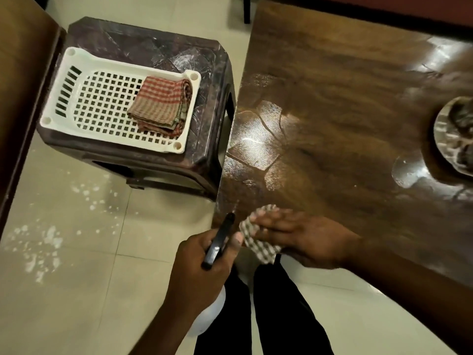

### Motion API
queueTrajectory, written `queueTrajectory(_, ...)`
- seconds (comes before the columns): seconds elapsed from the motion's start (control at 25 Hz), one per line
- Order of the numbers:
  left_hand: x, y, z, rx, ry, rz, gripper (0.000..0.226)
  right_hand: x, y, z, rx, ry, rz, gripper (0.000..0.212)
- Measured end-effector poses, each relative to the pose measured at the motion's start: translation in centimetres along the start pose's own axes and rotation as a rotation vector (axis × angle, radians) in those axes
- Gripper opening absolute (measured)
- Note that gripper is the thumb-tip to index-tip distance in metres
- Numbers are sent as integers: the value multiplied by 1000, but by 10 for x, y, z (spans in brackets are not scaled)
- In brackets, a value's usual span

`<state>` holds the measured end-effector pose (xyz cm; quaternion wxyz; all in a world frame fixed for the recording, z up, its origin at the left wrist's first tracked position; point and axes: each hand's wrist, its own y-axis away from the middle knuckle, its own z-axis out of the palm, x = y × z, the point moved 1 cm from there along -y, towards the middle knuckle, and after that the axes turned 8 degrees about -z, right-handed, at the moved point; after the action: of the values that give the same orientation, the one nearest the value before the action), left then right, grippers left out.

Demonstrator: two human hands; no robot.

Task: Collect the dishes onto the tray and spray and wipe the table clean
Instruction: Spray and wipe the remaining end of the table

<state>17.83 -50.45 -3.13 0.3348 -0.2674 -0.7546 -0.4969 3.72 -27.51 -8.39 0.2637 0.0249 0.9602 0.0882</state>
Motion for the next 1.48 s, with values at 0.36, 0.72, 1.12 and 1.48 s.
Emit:
queueTrajectory(0.36, -21, 48, 31, -130, -42, -64, 23, -95, -56, 55, 495, -127, 698, 65)
queueTrajectory(0.72, -6, 73, 93, -230, -258, -110, 38, -93, 199, 96, 817, -153, 1344, 52)
queueTrajectory(1.12, 5, 72, 95, -169, -125, -110, 20, -104, 36, 70, 435, -136, 640, 60)
queueTrajectory(1.48, 2, 61, 51, -89, -99, -121, 28, 23, 121, 13, 821, -223, 1474, 61)
